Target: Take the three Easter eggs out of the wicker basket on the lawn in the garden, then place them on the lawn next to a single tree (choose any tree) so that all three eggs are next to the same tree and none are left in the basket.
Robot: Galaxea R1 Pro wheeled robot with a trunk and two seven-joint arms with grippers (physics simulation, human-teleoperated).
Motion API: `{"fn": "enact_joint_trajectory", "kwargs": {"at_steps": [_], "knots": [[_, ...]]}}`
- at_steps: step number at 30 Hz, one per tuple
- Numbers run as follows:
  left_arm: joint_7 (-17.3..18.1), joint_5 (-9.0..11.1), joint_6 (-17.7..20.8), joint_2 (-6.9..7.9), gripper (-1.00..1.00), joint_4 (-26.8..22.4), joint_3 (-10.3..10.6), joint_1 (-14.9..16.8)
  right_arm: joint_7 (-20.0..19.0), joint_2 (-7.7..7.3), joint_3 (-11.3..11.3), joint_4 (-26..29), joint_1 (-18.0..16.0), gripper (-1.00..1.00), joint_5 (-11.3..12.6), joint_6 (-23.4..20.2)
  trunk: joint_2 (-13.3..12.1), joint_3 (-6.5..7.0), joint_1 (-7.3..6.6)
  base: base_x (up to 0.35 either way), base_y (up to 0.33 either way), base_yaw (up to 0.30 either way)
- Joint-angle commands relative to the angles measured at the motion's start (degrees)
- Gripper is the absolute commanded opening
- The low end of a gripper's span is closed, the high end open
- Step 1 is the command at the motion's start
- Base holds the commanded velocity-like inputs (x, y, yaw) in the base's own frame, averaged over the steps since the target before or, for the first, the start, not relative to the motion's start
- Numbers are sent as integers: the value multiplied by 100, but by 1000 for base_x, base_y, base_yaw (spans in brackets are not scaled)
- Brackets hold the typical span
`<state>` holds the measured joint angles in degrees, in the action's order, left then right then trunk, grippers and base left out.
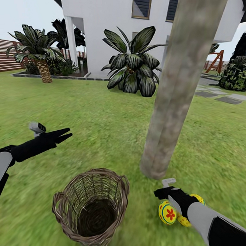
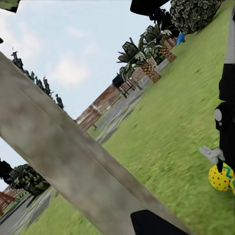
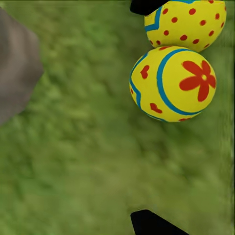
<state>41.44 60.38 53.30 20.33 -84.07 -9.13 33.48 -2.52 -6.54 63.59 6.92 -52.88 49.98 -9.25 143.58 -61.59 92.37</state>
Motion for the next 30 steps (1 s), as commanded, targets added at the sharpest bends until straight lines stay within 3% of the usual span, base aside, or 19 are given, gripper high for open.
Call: {"fn": "enact_joint_trajectory", "kwargs": {"at_steps": [1,5,7,12,17,19,23,24,28,30], "knots": [[12,-10,22,6,100,8,-6,3,-162,-41,19,6,-3,100,21,-71,0,18,-3,0,0,0],[-8,-101,20,71,100,35,-9,1,-764,-187,14,0,-3,100,21,-265,-5,106,-14,0,0,0],[-12,-198,22,233,100,45,-2,1,-1093,-215,14,-7,-3,100,20,-351,-8,151,-19,0,0,0],[-27,-240,26,397,100,161,-1,-12,-1780,-326,14,-13,-3,100,24,-454,-14,261,-32,0,0,0],[-27,-239,92,916,100,280,9,-54,-2410,-477,13,-12,-3,100,8,-718,-21,372,-45,0,0,0],[-30,-237,102,1095,100,551,-1,-71,-2599,-507,18,-13,-3,100,5,-749,-24,417,-50,0,0,0],[-32,-362,102,1187,100,1083,-83,-77,-2731,-514,32,-14,-3,100,1,-760,-29,505,-60,0,0,0],[-33,-558,102,1199,100,1211,-105,-78,-2745,-514,40,-15,-3,100,1,-761,-31,527,-63,0,0,0],[-29,-1819,100,1196,100,1711,-418,-79,-2747,-497,54,-49,-3,100,11,-757,-81,611,-96,0,0,0],[-25,-2181,89,1194,100,2032,-498,-79,-2744,-501,56,-60,-3,100,17,-755,-162,647,-140,0,0,0]]}}
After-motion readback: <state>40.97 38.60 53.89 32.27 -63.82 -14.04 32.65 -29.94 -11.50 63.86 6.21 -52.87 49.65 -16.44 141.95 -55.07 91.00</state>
